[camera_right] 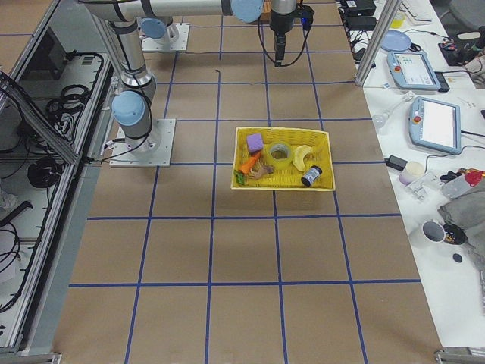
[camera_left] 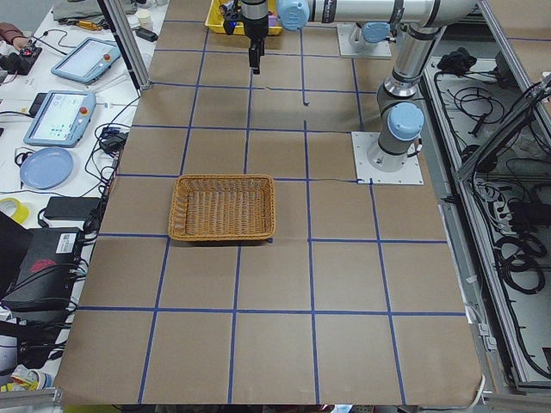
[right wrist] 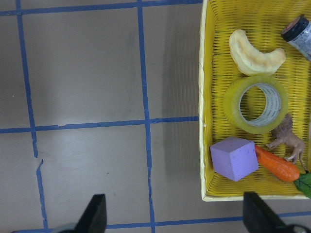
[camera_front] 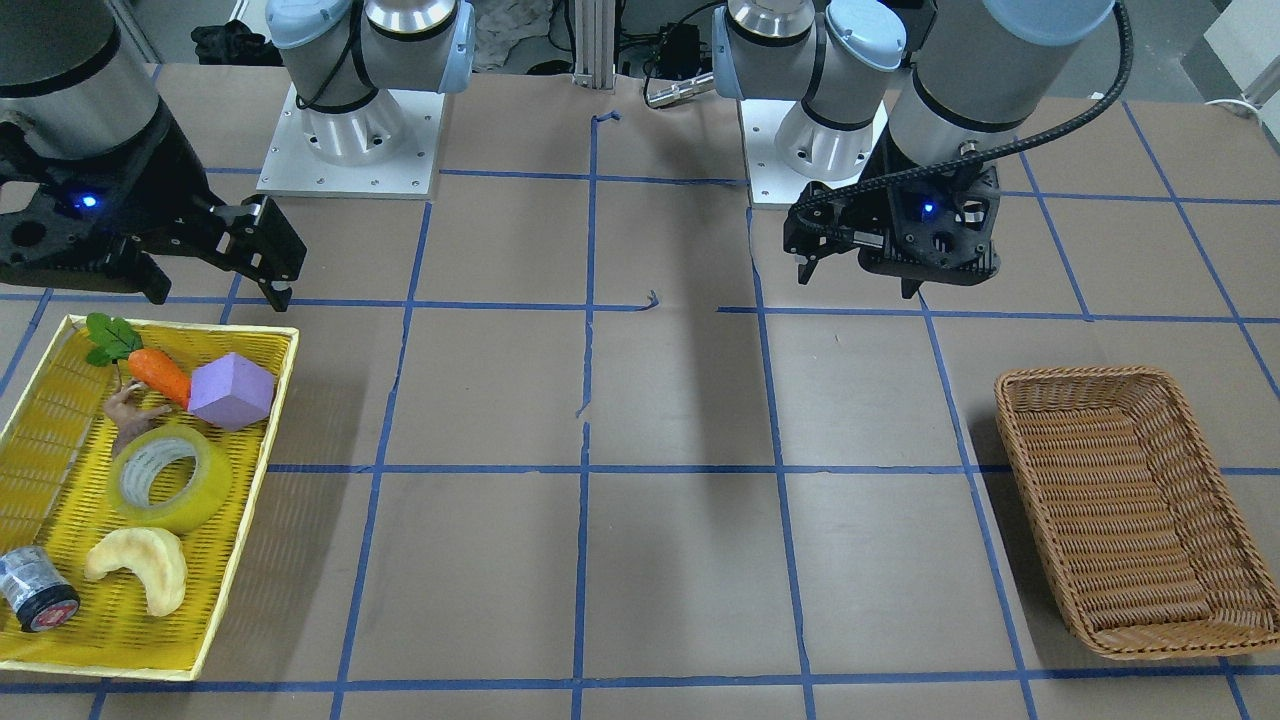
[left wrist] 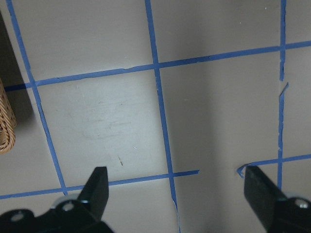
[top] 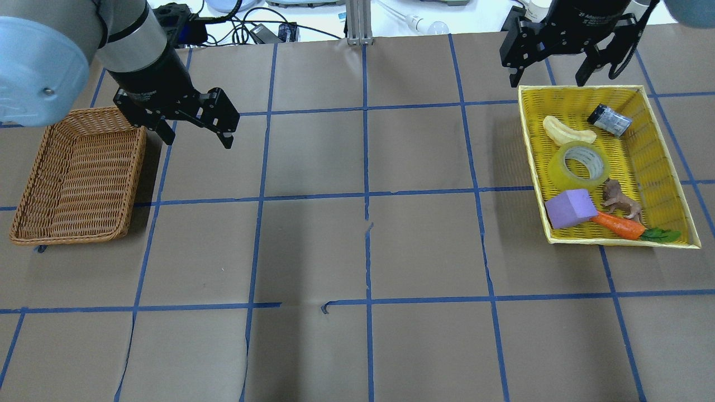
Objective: Transfer tape with both arms
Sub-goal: 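Lower the right gripper into the yellow basket over the tape roll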
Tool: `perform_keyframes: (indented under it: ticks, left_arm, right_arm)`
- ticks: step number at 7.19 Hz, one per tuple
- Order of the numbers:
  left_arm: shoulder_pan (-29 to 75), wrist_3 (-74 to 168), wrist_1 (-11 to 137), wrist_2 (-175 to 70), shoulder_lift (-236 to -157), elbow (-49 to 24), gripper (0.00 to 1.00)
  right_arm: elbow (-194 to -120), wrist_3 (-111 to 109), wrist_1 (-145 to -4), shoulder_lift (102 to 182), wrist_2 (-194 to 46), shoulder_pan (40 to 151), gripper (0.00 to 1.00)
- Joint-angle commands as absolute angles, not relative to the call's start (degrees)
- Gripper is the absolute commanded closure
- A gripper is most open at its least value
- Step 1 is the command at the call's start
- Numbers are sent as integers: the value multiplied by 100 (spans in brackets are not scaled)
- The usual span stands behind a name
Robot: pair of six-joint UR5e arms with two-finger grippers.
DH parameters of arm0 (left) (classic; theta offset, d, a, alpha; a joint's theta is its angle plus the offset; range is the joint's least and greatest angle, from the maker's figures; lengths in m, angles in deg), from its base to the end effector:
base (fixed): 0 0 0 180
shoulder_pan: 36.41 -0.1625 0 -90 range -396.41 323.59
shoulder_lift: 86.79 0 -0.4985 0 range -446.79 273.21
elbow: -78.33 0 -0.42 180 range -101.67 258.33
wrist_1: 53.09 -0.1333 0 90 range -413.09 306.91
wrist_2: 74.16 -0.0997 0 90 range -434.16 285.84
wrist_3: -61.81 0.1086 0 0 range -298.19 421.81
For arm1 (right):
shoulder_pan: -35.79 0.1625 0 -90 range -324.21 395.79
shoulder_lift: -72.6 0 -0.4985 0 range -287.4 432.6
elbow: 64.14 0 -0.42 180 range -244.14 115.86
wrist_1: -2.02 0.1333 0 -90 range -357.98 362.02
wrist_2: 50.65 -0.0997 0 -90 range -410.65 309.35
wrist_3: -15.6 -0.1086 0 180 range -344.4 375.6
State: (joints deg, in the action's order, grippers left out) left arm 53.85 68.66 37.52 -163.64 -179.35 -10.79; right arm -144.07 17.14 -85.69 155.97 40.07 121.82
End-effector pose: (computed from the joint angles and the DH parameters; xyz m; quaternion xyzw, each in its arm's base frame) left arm -0.1367 -0.5368 0.5357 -0.0619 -0.9979 -0.0197 0.0057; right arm 0.0916 -0.5864 0.5763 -0.0213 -0.9997 0.0097 0.0068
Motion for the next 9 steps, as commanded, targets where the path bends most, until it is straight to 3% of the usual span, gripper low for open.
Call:
perform_keyframes:
  ticks: [1, 4, 7, 8, 9]
  left_arm:
    - [5385, 6866, 3752, -16364, -17934, -1079, 0]
    - [5385, 6866, 3752, -16364, -17934, -1079, 0]
    - [5394, 6858, 3744, -16364, -17942, -1088, 0]
    - [5394, 6866, 3744, -16364, -17942, -1088, 0]
    - [5394, 6866, 3744, -16364, -17942, -1088, 0]
  right_arm:
    - [-14499, 2863, -8605, 15452, 4014, 11545, 0]
    - [-14595, 4695, -8840, 14724, 4058, 10445, 0]
    - [-16304, 5927, -11663, 14344, 4358, 10057, 0]
    - [-16554, 5937, -11994, 14213, 4096, 10047, 7]
    - [-16547, 5937, -12180, 13942, 3928, 10047, 8]
